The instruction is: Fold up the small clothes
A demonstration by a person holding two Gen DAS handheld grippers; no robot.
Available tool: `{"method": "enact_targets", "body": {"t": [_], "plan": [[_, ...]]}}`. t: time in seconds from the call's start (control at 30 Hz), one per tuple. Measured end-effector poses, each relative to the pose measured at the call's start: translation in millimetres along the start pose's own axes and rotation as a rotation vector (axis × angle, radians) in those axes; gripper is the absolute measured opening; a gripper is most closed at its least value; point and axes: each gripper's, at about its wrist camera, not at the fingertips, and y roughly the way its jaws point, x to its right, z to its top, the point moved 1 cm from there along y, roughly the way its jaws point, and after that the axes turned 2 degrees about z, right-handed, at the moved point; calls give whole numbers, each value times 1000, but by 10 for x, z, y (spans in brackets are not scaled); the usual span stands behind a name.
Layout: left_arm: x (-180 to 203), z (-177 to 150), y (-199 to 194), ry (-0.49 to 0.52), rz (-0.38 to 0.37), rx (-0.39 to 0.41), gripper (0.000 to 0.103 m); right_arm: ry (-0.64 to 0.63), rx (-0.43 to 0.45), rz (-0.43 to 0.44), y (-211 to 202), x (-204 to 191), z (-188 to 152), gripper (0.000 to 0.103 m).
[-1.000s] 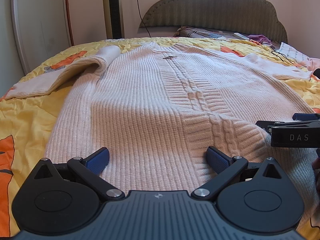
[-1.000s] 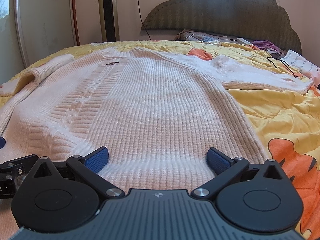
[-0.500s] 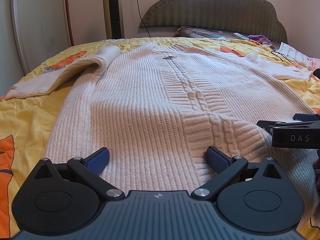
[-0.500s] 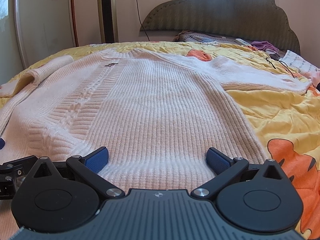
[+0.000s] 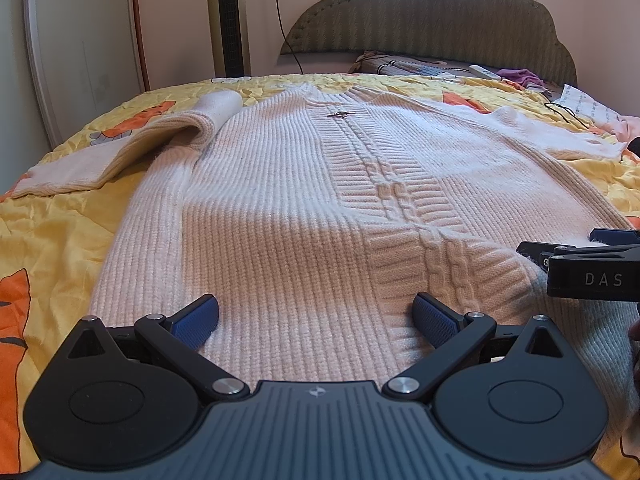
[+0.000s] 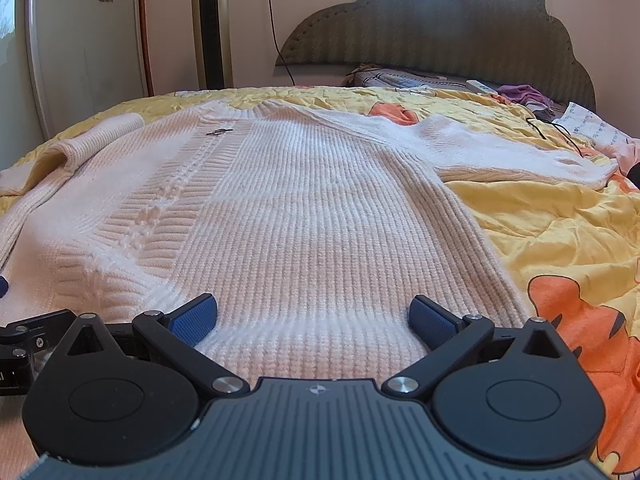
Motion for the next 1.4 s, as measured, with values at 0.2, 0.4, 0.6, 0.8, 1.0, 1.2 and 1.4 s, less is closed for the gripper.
{"method": "enact_targets", "body": {"t": [0.2,0.4,0.6,0.8,1.0,1.2,1.4], "plan": [[24,73,14,-13,21,-52,103,-3,-5,3,-1,2,0,103],[27,258,-11,-1,50,-84,103,-2,-51,43,-30,30,115,103],[-75,531,135,-53,36,-101,103,2,-47,154,-35,-17,383,103],[-81,806,394,-40,40,-118,103,-34,-67,163,194,-58,628,103],[-71,1045,722,-55,31,-146,103,2,-62,173,464,68,922,103],[9,1220,979,-32,25,-149,103,0,-56,161,758,189,1163,103],[92,1482,1291,6,45,-127,103,-12,-71,157,1059,254,1327,103]]}}
